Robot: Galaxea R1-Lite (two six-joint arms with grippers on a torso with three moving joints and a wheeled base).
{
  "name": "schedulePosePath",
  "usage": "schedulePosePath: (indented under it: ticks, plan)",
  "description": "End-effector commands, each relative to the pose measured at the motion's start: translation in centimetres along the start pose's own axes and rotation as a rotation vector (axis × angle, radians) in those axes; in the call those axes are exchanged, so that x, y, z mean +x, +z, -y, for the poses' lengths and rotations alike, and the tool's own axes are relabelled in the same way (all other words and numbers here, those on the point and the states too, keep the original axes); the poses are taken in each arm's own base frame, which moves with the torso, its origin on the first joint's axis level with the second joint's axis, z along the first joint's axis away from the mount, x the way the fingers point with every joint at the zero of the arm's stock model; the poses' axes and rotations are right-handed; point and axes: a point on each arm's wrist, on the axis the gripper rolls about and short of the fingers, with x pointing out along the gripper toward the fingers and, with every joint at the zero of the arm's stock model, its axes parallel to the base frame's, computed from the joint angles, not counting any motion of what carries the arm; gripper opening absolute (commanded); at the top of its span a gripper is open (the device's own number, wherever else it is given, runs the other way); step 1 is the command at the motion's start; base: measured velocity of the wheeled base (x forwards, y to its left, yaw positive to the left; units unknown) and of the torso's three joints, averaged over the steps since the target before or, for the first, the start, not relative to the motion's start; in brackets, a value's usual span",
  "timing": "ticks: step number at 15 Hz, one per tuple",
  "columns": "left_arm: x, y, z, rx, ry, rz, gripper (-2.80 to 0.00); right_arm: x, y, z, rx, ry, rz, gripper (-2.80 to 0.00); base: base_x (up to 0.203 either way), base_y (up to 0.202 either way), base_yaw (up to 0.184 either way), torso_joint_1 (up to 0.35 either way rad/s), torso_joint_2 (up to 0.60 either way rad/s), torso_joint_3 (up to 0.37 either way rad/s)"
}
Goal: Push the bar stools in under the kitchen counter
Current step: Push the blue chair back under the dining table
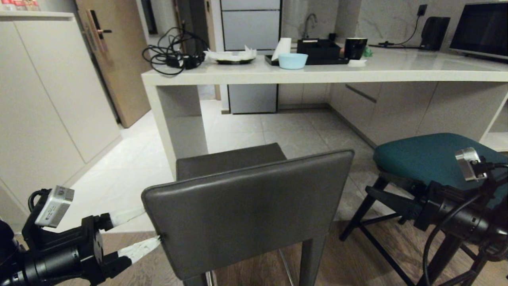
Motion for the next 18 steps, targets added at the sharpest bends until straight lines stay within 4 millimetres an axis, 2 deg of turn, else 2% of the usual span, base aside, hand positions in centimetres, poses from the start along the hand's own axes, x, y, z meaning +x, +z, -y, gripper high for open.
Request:
schedulePosePath:
  ticks: [1, 3, 4, 7, 10, 12, 15, 18]
  plan:
    - [-1.0, 0.9, 1.2, 0.020, 0.002, 0.041, 0.00, -0.9, 0.6, -0.8, -0.019, -0.003, 0.026, 0.00, 0.000, 0.000, 0.000, 0.000, 0.00, 0.000]
    - [-2.2, 2.3, 2.3, -0.012, 0.042, 0.108, 0.00, -1.7, 1.4, -0.8, -0.046, -0.128, 0.085, 0.00, 0.000, 0.000, 0.000, 0.000, 0.00, 0.000]
    - [-3.0, 3.0, 2.4, -0.015, 0.140, 0.160, 0.00, -2.0, 2.0, -1.0, -0.064, -0.224, 0.133, 0.00, 0.000, 0.000, 0.000, 0.000, 0.00, 0.000]
    - [-4.6, 4.4, 1.9, 0.011, 0.546, 0.329, 0.00, -3.7, 4.2, -1.9, -0.143, -0.505, 0.245, 0.00, 0.000, 0.000, 0.000, 0.000, 0.00, 0.000]
    - [-5.0, 6.6, 0.3, 0.064, 0.894, 0.368, 0.00, -4.6, 6.2, -2.1, -0.128, -0.817, 0.200, 0.00, 0.000, 0.000, 0.000, 0.000, 0.00, 0.000]
    - [-4.8, 7.1, 0.6, 0.051, 0.917, 0.330, 0.00, -5.5, 7.4, -3.3, -0.132, -0.854, 0.182, 0.00, 0.000, 0.000, 0.000, 0.000, 0.00, 0.000]
    - [-4.4, 5.6, 1.0, 0.025, 0.893, 0.230, 0.00, -6.5, 7.6, -4.5, -0.147, -0.832, 0.176, 0.00, 0.000, 0.000, 0.000, 0.000, 0.00, 0.000]
    - [-5.1, 5.7, 2.5, 0.049, 0.888, 0.235, 0.00, -7.7, 7.5, -5.7, -0.155, -0.833, 0.190, 0.00, 0.000, 0.000, 0.000, 0.000, 0.00, 0.000]
